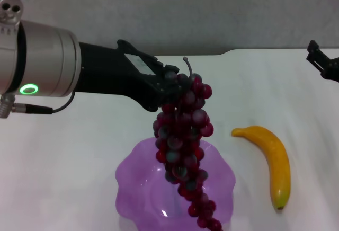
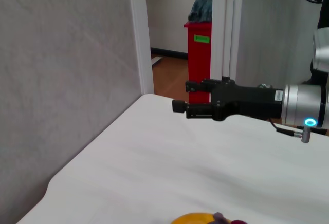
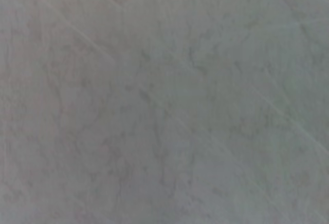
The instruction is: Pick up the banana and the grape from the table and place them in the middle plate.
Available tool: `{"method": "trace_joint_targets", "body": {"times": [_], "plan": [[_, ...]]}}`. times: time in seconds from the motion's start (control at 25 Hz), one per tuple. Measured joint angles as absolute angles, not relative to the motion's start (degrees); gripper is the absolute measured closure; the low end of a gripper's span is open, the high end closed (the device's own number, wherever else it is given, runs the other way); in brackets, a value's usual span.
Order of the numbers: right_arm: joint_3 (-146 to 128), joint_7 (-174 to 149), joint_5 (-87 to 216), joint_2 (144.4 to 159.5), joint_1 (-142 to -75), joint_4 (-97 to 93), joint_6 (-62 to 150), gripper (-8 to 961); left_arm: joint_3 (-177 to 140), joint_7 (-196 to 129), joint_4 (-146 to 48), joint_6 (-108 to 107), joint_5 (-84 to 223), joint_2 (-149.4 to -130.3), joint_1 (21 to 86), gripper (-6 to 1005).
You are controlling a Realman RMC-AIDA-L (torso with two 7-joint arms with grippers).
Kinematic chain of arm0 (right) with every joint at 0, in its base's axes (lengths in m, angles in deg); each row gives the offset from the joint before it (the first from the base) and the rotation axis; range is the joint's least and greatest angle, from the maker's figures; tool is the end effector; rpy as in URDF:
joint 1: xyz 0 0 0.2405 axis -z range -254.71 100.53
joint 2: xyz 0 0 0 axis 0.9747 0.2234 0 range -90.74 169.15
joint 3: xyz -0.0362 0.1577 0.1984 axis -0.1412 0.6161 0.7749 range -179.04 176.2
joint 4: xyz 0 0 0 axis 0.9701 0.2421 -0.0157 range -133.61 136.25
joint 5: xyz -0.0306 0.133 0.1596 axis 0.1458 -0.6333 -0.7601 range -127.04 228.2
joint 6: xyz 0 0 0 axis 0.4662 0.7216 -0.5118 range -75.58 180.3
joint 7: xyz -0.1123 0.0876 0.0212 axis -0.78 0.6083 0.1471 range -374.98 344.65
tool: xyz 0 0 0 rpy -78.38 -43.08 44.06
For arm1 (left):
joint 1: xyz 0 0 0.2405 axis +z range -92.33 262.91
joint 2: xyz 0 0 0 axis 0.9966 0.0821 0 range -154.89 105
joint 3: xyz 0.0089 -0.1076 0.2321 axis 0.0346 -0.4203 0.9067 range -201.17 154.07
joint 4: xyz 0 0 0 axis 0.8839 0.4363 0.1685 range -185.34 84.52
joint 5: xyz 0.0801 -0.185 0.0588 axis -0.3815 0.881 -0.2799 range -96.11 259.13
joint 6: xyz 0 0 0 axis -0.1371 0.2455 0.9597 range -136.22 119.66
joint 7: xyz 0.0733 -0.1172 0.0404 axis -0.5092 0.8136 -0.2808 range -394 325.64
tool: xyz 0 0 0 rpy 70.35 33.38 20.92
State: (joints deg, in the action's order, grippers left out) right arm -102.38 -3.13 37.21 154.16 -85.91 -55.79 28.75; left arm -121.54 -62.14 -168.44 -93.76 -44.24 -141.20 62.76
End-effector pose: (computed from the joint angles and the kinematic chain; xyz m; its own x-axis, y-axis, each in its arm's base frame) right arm 0.2856 0.3624 0.0311 0.6815 -0.0906 -0.7262 -0.7309 -0.1352 -0.6690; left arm -0.0582 0.2934 0.0663 0.9372 0.2651 0.2265 0.3379 -0.8506 -0.4029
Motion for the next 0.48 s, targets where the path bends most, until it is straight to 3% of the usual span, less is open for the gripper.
{"method": "trace_joint_targets", "body": {"times": [0.48], "plan": [[-102.40, -2.97, 37.22, 154.16, -86.30, -55.92, 28.71, 80, -117.31, -61.92, -167.96, -91.45, -47.32, -141.32, 64.49, 768]]}}
